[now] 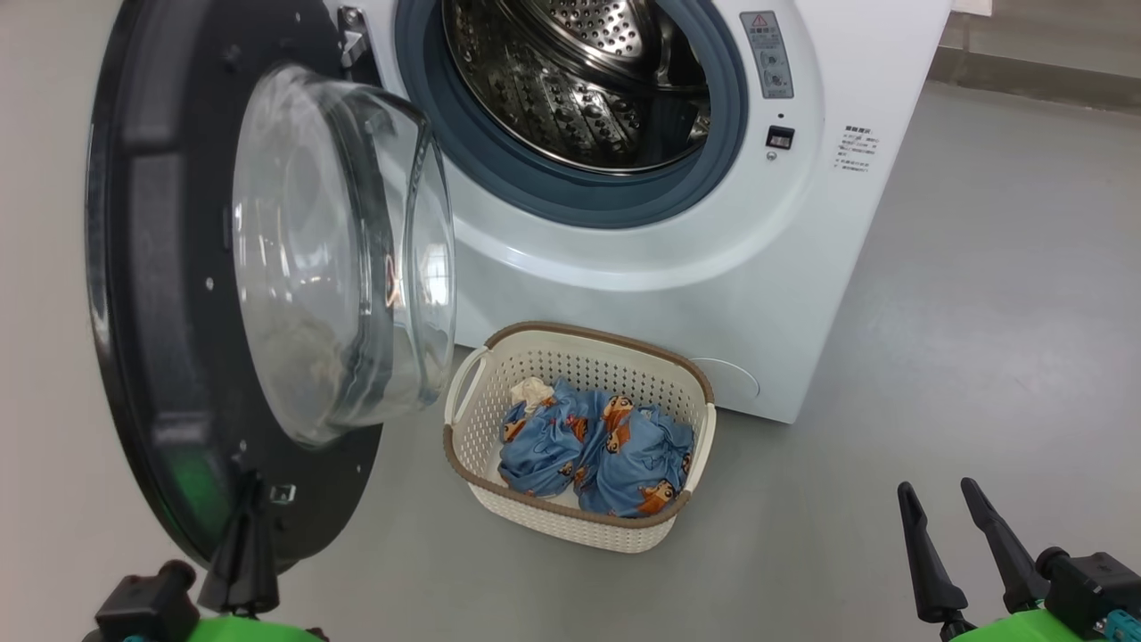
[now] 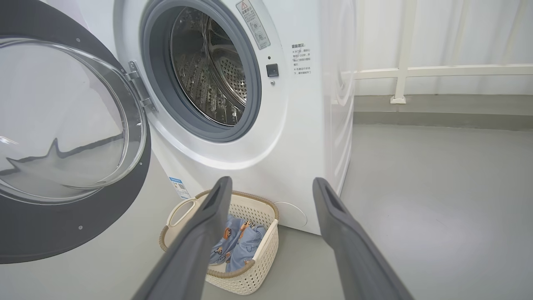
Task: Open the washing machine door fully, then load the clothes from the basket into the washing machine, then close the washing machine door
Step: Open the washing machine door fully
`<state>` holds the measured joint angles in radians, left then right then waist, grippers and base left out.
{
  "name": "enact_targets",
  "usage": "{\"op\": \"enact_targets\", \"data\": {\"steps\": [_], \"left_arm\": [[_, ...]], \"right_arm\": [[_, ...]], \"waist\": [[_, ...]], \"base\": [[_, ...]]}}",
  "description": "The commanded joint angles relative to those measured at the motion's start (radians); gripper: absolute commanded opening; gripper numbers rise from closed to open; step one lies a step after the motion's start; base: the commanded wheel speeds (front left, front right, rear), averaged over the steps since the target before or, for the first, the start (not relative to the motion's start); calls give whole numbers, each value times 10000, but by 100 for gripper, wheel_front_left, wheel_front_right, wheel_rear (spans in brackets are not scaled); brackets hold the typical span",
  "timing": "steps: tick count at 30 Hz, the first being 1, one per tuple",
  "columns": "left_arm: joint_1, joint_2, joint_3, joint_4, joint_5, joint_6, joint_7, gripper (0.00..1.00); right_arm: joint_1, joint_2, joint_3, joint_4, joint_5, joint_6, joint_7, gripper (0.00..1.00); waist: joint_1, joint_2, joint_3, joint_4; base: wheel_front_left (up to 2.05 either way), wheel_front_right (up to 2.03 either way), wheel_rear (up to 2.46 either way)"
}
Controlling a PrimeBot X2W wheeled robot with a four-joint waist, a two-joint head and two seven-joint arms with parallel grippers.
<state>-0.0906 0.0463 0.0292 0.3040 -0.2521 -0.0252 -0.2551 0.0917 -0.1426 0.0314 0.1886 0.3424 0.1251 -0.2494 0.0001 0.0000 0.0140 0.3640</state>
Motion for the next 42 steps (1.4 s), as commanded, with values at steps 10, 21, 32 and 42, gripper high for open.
{"op": "enact_targets", "data": {"steps": [10,21,32,42], "left_arm": [[-260,571,912,-112,-1,203,-66,0],[-726,904,1632,142,-85,433,-66,0],[-1321,1278,2367,466,-83,559,-67,0],[-1882,1647,2943,925,-10,449,-67,0]], "right_arm": [[-141,-160,303,-267,-81,56,-124,100],[-309,-264,325,-286,-73,56,-124,100],[-437,-391,281,-328,-90,56,-124,100],[-586,-543,261,-367,-112,56,-124,100]], "waist": [[-1,0,149,63],[-1,0,530,-16],[-1,0,841,-24],[-1,0,1092,40]], "base": [[0,0,0],[0,0,0],[0,0,0],[0,0,0]]}}
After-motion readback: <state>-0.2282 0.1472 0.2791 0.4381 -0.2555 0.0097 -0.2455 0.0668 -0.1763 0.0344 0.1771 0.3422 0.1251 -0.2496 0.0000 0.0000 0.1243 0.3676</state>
